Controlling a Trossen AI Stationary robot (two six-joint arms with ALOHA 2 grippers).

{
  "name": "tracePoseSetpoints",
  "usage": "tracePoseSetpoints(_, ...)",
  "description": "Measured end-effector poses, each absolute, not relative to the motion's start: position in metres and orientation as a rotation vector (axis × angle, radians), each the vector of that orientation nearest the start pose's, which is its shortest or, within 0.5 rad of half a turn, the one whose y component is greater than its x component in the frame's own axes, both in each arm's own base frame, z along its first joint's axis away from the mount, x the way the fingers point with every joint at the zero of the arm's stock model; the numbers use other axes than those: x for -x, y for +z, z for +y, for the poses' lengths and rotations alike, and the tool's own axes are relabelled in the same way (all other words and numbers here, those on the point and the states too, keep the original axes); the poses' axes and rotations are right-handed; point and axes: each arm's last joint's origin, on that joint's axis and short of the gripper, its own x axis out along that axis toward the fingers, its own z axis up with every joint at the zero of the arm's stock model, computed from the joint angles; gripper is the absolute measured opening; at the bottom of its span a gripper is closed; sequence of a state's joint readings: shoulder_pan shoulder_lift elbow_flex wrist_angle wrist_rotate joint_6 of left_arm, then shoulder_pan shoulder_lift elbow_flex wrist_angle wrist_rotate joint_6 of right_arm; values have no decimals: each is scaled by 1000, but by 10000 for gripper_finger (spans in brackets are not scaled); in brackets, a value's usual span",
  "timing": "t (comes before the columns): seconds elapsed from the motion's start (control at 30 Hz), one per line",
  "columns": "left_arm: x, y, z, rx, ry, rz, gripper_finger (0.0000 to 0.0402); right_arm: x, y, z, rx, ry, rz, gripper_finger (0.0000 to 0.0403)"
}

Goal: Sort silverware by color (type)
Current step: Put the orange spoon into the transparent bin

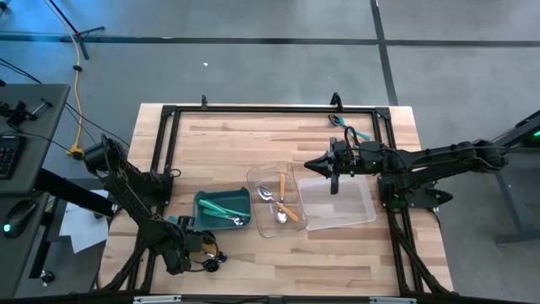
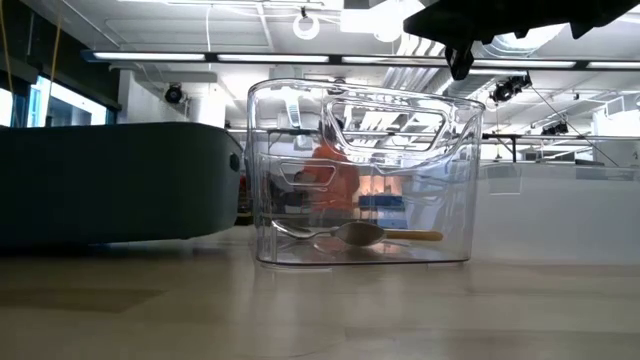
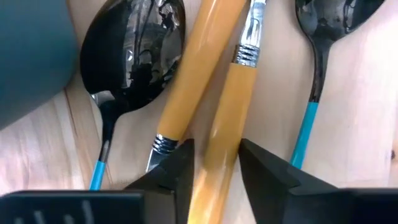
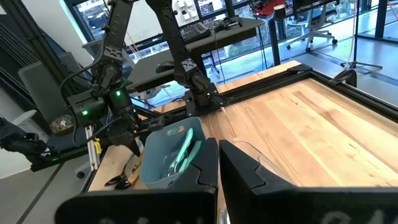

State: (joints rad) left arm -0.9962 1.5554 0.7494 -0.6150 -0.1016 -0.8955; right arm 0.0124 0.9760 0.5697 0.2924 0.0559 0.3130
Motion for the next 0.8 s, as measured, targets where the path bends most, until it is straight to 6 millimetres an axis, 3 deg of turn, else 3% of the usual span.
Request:
tracePoseSetpoints(0.33, -136, 141, -207, -28, -173, 1403, 45, -217, 269, 1, -309, -61, 106, 0)
tracePoseSetpoints(0.8, -136, 142, -206, -85, -205, 1409, 44, -217, 269, 1, -309, -62, 110, 0)
